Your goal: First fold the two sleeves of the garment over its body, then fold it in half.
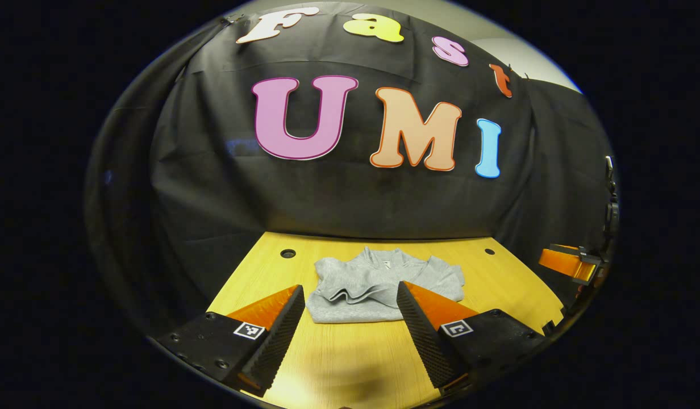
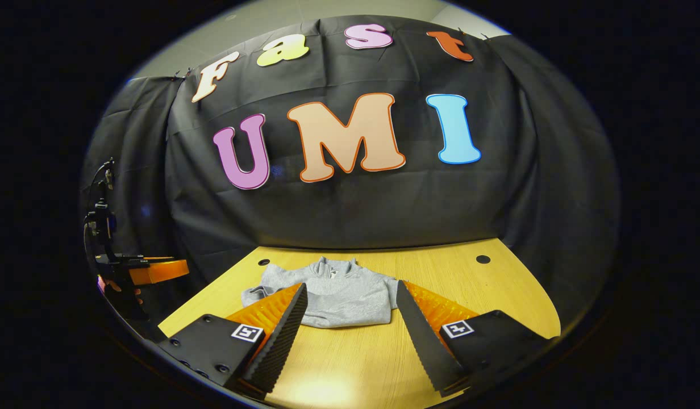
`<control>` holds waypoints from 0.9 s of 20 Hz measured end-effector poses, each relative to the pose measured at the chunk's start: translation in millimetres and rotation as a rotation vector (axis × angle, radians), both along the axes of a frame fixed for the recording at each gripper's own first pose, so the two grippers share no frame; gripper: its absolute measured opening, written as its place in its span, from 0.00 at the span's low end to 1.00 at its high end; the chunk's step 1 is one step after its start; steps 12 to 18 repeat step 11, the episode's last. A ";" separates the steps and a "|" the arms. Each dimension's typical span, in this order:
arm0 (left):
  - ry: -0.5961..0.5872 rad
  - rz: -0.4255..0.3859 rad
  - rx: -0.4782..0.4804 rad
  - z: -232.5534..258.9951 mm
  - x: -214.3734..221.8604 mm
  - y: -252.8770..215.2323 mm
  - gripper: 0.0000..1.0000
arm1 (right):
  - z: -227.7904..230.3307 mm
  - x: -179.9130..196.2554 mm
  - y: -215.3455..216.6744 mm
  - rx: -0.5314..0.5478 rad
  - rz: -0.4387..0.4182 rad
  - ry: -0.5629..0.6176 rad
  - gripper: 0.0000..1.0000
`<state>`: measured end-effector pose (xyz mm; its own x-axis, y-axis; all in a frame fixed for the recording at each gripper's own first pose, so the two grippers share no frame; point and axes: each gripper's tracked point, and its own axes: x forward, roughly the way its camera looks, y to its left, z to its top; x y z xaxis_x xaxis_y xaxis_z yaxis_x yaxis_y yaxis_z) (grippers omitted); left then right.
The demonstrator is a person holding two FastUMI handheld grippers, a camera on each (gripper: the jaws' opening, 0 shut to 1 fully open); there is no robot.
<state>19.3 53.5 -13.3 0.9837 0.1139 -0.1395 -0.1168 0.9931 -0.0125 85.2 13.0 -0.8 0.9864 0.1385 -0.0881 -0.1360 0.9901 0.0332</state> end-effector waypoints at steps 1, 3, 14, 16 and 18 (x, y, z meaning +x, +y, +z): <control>0.000 0.012 -0.004 0.2 -1.1 0.5 0.96 | -1.2 -0.5 -2.3 0.001 0.005 0.004 0.98; 0.005 0.035 -0.015 -1.3 -1.2 -0.1 0.94 | -2.5 0.1 -6.1 -0.004 0.015 0.008 0.98; -0.026 0.118 -0.064 0.5 -14.1 -12.0 0.93 | -11.0 -7.3 -24.8 -0.055 0.081 0.034 0.98; -0.026 0.118 -0.064 0.5 -14.1 -12.0 0.93 | -11.0 -7.3 -24.8 -0.055 0.081 0.034 0.98; -0.026 0.118 -0.064 0.5 -14.1 -12.0 0.93 | -11.0 -7.3 -24.8 -0.055 0.081 0.034 0.98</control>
